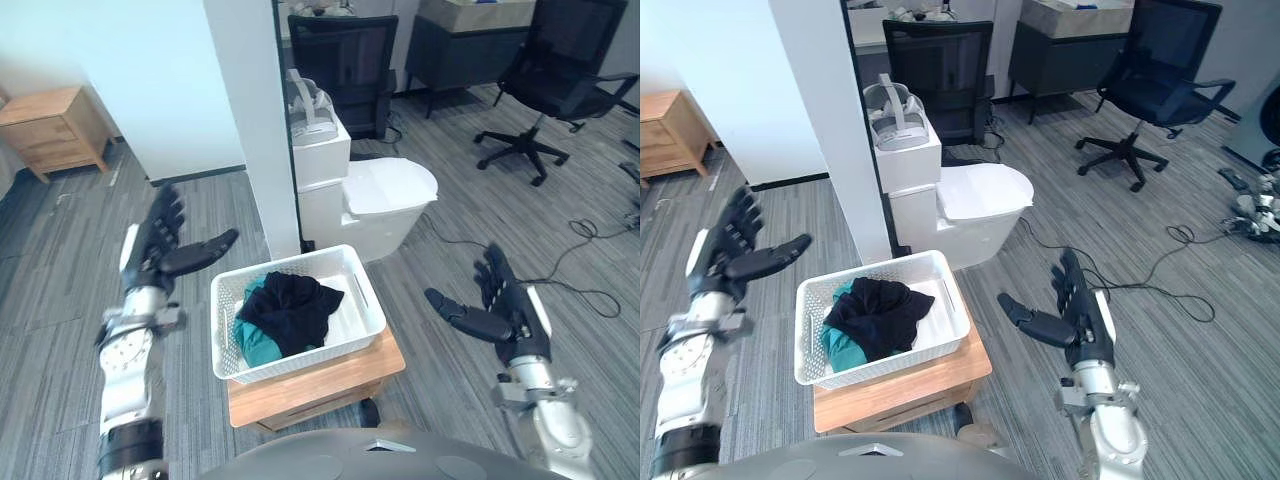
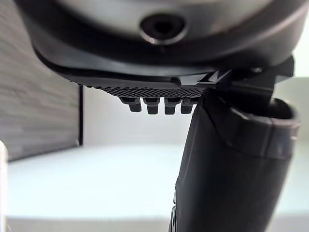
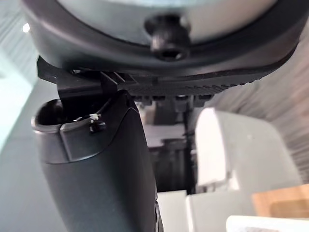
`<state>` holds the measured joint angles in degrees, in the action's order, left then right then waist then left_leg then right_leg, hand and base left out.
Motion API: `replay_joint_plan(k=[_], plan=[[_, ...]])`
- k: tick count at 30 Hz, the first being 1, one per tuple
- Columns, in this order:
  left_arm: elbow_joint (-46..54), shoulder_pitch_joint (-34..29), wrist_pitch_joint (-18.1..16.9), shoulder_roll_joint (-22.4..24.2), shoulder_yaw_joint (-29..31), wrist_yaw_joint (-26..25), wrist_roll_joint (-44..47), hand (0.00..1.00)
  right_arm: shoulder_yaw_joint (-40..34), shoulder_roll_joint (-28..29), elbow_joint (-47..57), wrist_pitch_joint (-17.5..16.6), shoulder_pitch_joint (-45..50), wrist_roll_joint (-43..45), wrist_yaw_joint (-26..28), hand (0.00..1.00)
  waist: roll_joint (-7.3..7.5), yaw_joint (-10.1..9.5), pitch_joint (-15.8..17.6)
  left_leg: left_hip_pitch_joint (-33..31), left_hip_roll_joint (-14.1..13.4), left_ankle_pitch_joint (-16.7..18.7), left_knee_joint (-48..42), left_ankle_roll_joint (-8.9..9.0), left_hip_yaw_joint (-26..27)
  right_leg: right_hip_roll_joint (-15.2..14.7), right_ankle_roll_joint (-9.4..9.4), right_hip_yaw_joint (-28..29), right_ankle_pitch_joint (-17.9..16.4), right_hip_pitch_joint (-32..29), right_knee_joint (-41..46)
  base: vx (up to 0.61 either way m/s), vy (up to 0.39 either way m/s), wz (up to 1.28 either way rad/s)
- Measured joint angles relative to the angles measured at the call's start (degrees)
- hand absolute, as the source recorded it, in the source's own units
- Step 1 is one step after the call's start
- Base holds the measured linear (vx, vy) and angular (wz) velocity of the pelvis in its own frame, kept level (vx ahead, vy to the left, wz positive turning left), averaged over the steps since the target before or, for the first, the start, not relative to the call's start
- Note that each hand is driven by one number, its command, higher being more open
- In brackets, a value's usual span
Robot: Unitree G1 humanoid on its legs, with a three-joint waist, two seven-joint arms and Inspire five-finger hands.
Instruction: Tidy up the quilt and then pick up the clothes from the bed and put them into the laundry hamper
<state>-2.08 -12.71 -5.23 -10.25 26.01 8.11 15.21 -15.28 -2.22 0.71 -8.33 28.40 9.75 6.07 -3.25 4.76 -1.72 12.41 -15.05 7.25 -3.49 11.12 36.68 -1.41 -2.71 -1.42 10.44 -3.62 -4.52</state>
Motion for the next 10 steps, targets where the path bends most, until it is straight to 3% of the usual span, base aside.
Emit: replay_joint_plan(k=[1, 4, 8, 10], plan=[[-2.5, -3.4, 0.4, 2.2, 3.3, -1.4, 0.5, 1.00, -0.3, 1.4, -5.6, 0.0, 0.1, -0.5, -4.6, 1.00, -0.04, -0.77, 0.0, 0.0, 0.4, -0.3, 0.8, -0.30, -0.9, -0.3, -0.22, -1.0, -0.5, 0.4, 0.0, -0.04, 0.013, 0.32], [-13.9, -7.6, 0.5, 5.0, 8.2, -4.5, 0.6, 1.00, -1.3, 2.5, -17.7, 0.0, -0.6, -4.6, -11.5, 1.00, -0.04, -3.15, -0.2, 0.0, 0.6, -0.4, 1.4, -0.51, -2.2, -0.9, -0.33, -2.2, -0.9, 1.0, -0.3, -0.03, 0.029, 0.28], [-29.4, -8.9, 0.5, 6.0, 10.9, -6.5, 0.9, 1.00, -1.3, 2.1, -31.0, -0.1, -3.0, -7.2, -15.1, 1.00, 0.50, -3.62, -0.2, 0.1, 1.7, -1.7, 3.7, -0.98, -3.8, -2.2, -0.80, -5.3, -1.9, 2.1, -0.3, 0.01, 0.038, 0.43], [-39.9, -9.8, 0.6, 6.5, 11.7, -3.3, 3.8, 1.00, -1.2, 2.0, -40.2, -0.8, -6.2, -6.0, -13.9, 1.00, 0.90, -5.04, 0.0, 0.1, 2.3, -1.8, 4.3, -1.04, -4.0, -2.8, -1.10, -5.6, -2.1, 2.2, -0.3, 0.01, 0.035, 0.14]])
